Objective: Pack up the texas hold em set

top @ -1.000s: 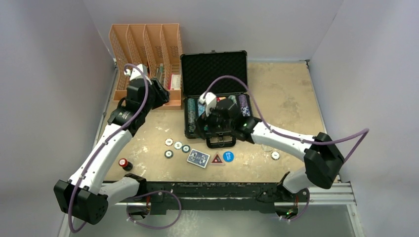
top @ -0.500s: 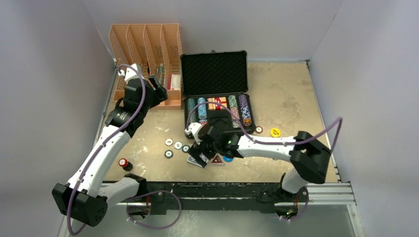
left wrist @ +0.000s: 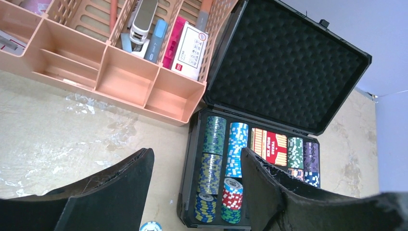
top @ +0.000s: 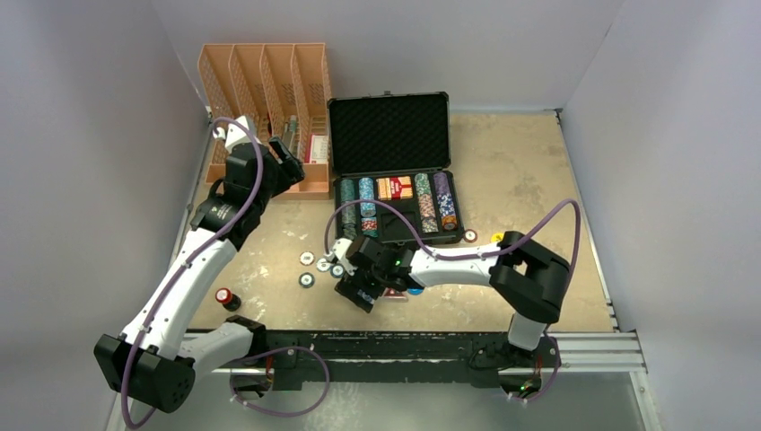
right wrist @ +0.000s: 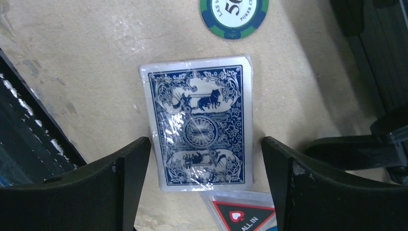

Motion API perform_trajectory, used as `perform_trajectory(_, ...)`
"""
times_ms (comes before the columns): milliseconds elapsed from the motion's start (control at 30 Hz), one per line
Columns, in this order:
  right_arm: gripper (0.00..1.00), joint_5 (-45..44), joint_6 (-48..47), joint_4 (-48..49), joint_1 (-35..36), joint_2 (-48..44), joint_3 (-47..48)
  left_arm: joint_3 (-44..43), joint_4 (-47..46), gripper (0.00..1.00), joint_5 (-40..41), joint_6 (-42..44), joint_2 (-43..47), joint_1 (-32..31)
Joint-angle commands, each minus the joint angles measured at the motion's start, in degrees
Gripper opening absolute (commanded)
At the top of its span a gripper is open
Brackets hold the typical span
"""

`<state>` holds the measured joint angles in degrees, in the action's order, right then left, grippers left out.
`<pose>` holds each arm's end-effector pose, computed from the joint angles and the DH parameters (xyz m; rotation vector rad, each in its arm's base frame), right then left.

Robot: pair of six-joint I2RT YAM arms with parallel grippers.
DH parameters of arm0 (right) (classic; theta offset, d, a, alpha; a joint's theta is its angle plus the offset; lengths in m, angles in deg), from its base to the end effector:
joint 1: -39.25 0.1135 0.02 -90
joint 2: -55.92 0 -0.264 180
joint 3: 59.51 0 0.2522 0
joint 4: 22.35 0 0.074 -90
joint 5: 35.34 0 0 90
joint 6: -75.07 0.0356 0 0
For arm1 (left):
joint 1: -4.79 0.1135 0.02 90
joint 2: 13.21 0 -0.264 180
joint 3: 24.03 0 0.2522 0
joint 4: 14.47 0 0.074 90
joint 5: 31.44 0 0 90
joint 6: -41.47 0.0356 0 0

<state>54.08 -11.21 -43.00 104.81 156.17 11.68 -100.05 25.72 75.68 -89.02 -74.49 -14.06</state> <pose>0.1486 0.3260 0.1672 -1.2855 2.1553 0.5128 0.2254 -0.0659 0.3628 -0.5632 1.9322 -0.3643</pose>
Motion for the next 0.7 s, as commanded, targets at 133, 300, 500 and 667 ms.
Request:
perform_trajectory(133, 0.63, 1.0, -3.6, 1.2, 0.1, 2.0, 2.8, -1.2, 0.0, 0.66, 0.4, -0.5, 1.7, 0.2)
perform_trajectory(300, 0.51, 3.1, -4.6, 4.8, 0.0, -3.9, 0.5, 0.0, 1.1, 0.67, -1.7, -0.4, 2.0, 0.6)
perform_trajectory(500, 0.50, 10.3, -4.7, 14.3, -4.5, -17.2, -4.5, 4.9, -1.5, 0.67, -17.8, -2.1, 0.7, 2.9)
perform_trajectory(667, 0.49, 14.1, -4.9, 22.6, -11.3, -25.3, -8.7, 9.7, -9.3, 0.69, -41.0, -3.7, -0.8, 3.2)
